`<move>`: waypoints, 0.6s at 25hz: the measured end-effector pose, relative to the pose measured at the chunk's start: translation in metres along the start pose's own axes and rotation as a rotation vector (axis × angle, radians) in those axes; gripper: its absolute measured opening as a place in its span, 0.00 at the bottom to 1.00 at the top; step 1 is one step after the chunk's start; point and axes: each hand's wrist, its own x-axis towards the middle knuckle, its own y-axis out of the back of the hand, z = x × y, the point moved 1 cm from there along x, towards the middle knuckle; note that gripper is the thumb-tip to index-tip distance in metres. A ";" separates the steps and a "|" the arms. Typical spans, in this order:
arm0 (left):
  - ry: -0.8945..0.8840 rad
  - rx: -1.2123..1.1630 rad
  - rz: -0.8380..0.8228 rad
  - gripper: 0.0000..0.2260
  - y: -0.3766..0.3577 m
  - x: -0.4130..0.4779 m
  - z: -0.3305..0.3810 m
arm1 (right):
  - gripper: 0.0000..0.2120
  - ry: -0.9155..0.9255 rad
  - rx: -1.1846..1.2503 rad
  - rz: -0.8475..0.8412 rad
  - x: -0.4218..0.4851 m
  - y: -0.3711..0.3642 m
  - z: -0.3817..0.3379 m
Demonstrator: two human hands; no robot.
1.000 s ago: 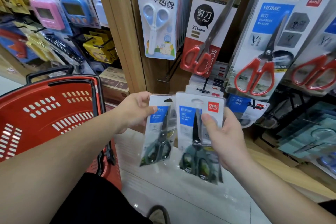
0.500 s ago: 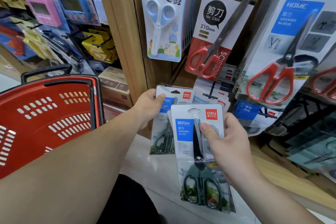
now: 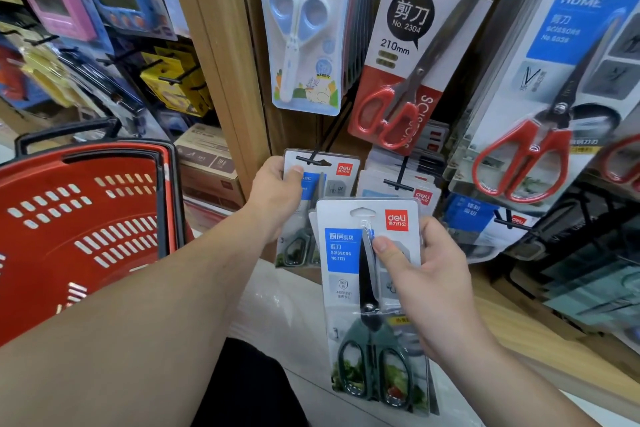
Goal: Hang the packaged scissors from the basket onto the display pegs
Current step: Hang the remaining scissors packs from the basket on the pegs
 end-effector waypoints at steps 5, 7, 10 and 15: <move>-0.013 0.013 0.071 0.06 -0.001 0.009 -0.004 | 0.08 0.010 0.002 -0.008 0.003 0.003 -0.001; -0.047 0.117 0.089 0.04 -0.004 0.010 -0.004 | 0.09 0.012 0.012 -0.015 0.003 0.000 -0.002; 0.006 0.327 0.164 0.08 -0.005 0.009 0.000 | 0.18 0.062 -0.031 0.012 0.005 -0.003 -0.004; 0.162 0.346 -0.069 0.12 -0.002 -0.016 0.014 | 0.22 0.103 -0.031 0.057 0.009 -0.005 -0.003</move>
